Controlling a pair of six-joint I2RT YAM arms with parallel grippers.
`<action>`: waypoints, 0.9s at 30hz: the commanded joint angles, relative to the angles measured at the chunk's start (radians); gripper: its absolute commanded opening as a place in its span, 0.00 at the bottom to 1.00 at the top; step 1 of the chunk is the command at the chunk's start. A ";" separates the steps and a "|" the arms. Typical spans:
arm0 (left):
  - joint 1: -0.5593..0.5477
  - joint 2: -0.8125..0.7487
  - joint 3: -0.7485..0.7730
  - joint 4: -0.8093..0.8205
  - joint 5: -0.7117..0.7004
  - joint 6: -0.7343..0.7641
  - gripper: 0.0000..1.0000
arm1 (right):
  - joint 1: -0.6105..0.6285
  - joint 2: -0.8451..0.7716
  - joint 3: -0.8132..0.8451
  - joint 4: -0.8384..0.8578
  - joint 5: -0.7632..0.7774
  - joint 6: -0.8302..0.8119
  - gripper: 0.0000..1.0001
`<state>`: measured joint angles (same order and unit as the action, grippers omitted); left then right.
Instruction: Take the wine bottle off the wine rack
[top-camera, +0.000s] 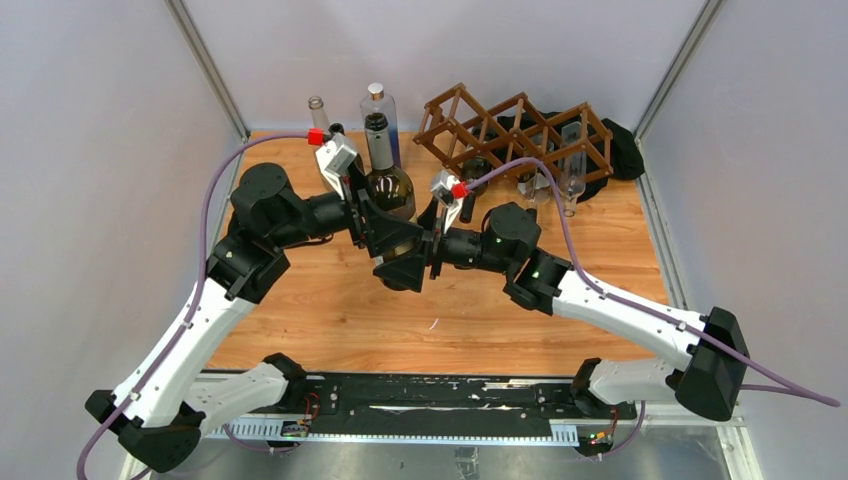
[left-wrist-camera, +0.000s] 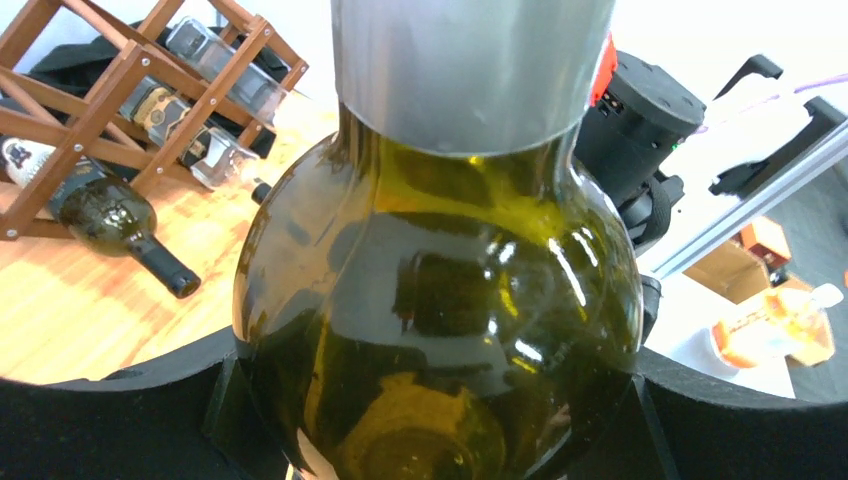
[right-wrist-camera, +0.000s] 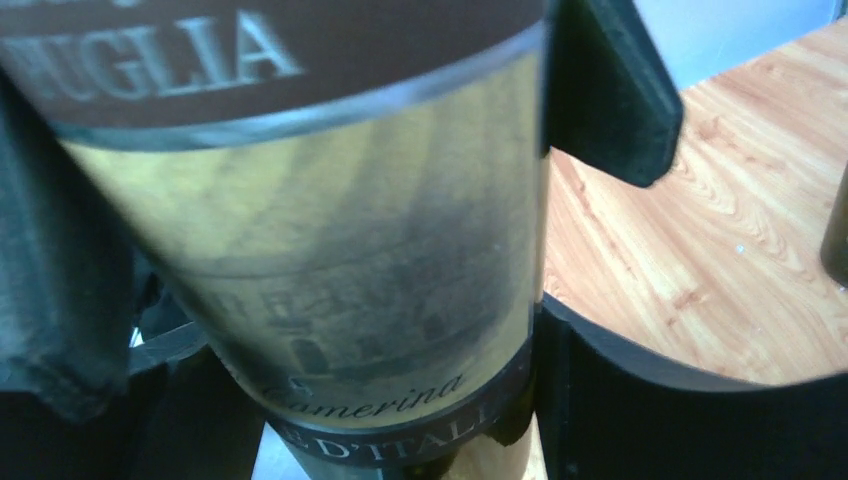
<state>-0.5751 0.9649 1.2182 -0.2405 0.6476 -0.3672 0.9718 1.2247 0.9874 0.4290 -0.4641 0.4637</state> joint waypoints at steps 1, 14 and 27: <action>0.003 -0.033 0.057 0.086 0.015 -0.017 0.12 | 0.017 -0.009 0.000 0.041 0.036 -0.034 0.60; 0.046 -0.028 0.107 0.028 -0.039 -0.005 0.98 | 0.018 -0.083 -0.027 -0.148 0.143 -0.160 0.00; 0.165 0.046 0.161 0.092 0.104 -0.094 0.65 | 0.039 -0.117 -0.053 -0.206 0.136 -0.219 0.00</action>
<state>-0.4332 1.0210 1.3300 -0.2646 0.7219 -0.4278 0.9886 1.1393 0.9527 0.2501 -0.3176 0.2825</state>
